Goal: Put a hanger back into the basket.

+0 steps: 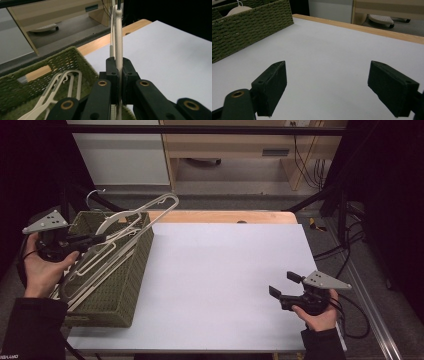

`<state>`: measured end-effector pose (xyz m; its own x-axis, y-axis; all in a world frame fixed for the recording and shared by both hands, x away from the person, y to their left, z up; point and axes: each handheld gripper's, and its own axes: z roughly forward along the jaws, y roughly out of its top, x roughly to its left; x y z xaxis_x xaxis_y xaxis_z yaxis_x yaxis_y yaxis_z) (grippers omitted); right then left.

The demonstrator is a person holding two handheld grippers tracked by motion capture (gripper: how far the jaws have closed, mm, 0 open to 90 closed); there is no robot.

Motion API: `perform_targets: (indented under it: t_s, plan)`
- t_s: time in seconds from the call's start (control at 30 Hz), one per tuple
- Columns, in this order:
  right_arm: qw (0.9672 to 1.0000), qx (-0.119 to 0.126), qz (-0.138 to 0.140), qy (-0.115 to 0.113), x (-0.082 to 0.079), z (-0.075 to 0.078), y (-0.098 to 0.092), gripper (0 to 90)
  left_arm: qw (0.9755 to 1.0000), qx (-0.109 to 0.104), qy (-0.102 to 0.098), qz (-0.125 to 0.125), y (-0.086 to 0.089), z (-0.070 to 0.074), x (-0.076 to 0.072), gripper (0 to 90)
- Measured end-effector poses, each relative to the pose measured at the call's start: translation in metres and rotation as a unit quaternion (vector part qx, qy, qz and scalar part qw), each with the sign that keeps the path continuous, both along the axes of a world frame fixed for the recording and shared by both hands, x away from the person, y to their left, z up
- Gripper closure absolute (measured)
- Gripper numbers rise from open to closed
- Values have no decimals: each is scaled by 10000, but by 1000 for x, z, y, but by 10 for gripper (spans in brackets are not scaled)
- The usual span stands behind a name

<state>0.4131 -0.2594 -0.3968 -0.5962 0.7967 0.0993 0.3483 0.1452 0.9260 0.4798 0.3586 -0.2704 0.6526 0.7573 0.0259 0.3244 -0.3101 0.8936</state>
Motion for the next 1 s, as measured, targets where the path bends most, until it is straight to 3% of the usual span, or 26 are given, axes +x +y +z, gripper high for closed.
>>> perform_targets:
  t_s: [0.23, 0.47, 0.6, 1.0]
  plan:
    - [10000, -22, 2, 16, 0, 0, 0, 162, 9997, 157, 127, 167, 28, -10, 5, 861]
    - [10000, -58, 28, 11, 1, -1, 0, 162, 9989, 331, 183, 284, 42, -18, 9, 861]
    - [10000, -42, 12, 4, 1, -1, -1, 163, 9989, 254, 166, 362, 48, -22, 11, 861]
    - [10000, -13, -4, 20, 1, -1, -2, 163, 9973, 296, 288, 600, 71, -36, 10, 861]
